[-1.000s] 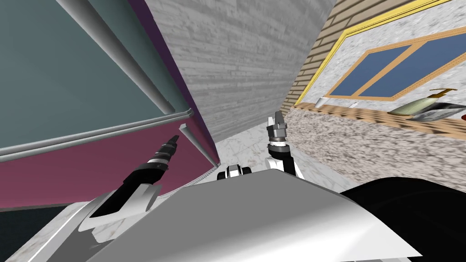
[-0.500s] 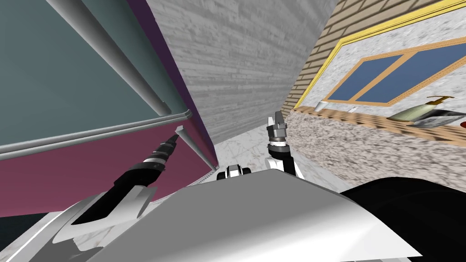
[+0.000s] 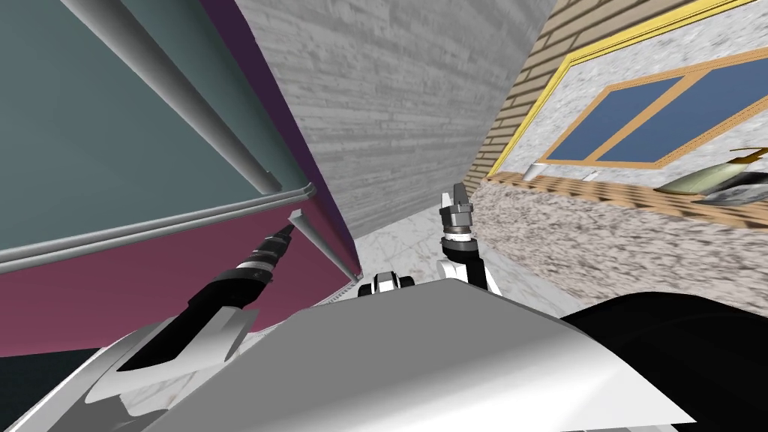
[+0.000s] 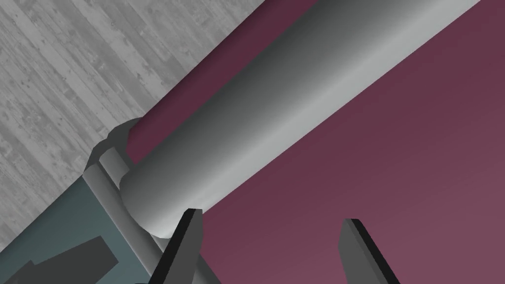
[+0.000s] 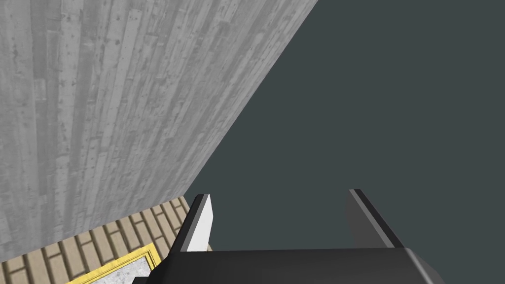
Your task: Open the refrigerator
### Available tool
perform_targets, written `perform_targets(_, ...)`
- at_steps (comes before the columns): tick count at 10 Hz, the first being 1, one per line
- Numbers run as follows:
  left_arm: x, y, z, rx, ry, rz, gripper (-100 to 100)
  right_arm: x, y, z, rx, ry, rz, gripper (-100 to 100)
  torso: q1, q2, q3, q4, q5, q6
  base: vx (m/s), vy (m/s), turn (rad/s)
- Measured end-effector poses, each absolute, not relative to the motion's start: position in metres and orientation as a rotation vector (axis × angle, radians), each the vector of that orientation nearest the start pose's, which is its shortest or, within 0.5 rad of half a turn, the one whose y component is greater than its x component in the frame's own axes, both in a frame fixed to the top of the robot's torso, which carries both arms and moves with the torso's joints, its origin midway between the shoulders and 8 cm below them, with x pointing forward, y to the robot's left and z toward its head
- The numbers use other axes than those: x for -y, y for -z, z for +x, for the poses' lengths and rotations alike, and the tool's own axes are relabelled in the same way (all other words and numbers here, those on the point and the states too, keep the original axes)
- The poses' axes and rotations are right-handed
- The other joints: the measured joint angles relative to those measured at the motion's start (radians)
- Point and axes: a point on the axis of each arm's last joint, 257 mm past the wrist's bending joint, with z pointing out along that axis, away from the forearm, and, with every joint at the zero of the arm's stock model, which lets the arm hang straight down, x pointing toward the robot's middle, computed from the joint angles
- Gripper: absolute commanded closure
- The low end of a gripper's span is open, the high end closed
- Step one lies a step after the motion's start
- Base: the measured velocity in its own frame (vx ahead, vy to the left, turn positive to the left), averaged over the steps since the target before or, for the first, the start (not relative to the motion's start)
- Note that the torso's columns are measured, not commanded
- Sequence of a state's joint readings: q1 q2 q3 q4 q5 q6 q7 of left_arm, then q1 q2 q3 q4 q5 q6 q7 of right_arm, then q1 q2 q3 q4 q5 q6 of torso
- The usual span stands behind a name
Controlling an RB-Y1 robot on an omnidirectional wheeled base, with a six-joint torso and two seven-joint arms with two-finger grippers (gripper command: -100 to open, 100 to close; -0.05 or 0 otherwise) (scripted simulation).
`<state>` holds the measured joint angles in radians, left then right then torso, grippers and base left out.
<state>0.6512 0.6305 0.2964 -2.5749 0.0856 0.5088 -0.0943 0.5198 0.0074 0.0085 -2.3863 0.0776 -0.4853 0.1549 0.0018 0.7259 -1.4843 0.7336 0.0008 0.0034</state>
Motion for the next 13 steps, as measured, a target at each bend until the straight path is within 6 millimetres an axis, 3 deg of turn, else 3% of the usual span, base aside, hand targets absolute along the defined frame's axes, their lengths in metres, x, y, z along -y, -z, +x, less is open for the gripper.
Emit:
perform_targets(10, -0.293, 0.06, 0.368, -1.605, 0.728, -0.557, 100, 0.266, -0.062, 0.324, -0.63, -1.122, 0.5, 0, 0.0, 0.014, 0.01, 0.005, -0.001, -0.003, -0.364, 0.136, -0.106)
perform_targets(11, -0.292, 0.06, 0.368, -1.605, 0.731, -0.555, -100, 0.266, -0.061, 0.324, -0.63, -1.122, 0.501, 0, -0.003, 0.002, 0.003, 0.002, -0.001, -0.004, -0.034, 0.008, 0.008)
perform_targets(13, -0.307, 0.075, 0.371, -1.618, 0.699, -0.591, -100, 0.266, -0.061, 0.324, -0.63, -1.122, 0.501, 0, -0.005, -0.002, 0.0, 0.0, -0.002, -0.003, 0.036, -0.01, 0.001)
